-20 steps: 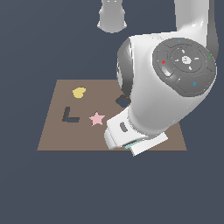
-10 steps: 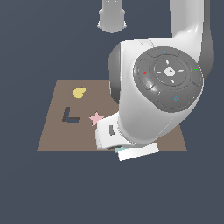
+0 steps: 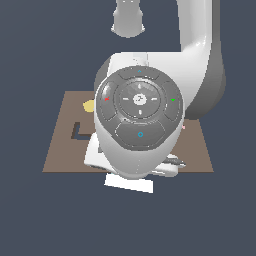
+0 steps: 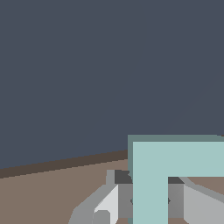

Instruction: Insert a designated object into the corresponding slot on a board.

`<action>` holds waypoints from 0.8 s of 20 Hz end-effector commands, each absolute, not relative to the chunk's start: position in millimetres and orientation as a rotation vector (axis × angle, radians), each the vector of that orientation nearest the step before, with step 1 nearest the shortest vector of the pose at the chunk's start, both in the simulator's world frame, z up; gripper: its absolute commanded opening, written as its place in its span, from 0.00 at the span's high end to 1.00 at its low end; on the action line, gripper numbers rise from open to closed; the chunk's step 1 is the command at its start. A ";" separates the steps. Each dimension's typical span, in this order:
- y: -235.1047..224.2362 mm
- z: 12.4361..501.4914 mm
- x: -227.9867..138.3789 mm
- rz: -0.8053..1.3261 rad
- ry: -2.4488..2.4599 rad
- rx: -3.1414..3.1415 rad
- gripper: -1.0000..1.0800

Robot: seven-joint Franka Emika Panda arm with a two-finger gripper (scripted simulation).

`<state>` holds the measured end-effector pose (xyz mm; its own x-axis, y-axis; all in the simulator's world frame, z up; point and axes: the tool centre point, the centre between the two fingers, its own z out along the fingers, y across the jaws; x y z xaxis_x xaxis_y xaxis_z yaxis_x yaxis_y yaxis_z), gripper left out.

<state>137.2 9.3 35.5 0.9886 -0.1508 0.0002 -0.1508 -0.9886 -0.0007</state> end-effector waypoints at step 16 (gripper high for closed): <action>-82.7 38.4 126.3 -0.002 1.254 -2.880 1.00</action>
